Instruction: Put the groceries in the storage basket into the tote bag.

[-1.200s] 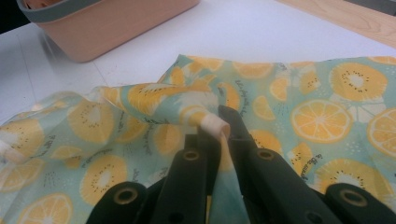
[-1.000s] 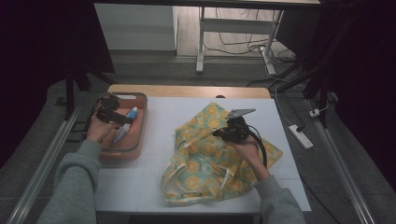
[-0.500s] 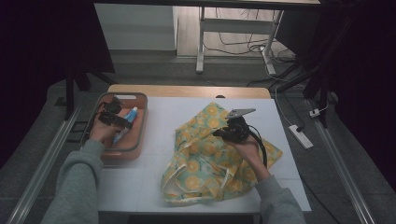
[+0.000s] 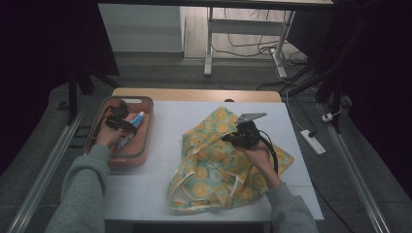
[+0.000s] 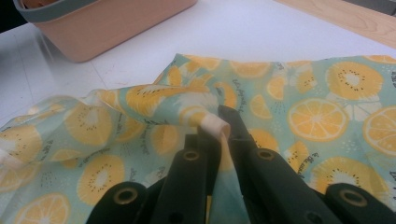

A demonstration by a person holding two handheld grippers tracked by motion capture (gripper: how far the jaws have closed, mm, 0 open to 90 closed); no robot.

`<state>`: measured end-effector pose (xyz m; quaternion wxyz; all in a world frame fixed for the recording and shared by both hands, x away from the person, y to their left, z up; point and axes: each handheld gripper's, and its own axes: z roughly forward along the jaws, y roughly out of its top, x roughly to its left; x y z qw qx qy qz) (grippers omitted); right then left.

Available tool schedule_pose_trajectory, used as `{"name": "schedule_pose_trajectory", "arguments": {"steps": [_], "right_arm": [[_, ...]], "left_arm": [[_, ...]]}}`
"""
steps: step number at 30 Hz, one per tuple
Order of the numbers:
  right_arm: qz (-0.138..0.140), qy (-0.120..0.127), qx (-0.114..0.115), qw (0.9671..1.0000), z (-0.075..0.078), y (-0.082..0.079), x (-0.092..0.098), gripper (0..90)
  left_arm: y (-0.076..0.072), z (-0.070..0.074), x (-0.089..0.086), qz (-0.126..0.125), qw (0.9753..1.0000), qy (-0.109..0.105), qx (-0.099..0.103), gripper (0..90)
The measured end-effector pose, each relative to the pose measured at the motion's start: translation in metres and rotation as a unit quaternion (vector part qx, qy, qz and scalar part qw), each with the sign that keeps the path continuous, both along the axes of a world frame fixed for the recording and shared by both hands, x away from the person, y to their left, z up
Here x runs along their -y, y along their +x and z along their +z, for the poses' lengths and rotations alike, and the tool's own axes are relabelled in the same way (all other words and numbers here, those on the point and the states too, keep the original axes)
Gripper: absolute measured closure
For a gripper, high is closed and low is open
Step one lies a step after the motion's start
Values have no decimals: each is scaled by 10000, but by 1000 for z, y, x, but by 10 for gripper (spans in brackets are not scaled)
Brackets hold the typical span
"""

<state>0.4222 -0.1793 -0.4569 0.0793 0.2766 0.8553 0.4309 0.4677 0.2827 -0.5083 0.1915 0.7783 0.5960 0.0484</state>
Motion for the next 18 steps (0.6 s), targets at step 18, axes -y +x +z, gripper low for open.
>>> {"name": "schedule_pose_trajectory", "arguments": {"steps": [18], "right_arm": [[-92,35,45,9999,1,2,6,884]], "left_arm": [[-11,15,-11,143,9971,-532,525,743]]}}
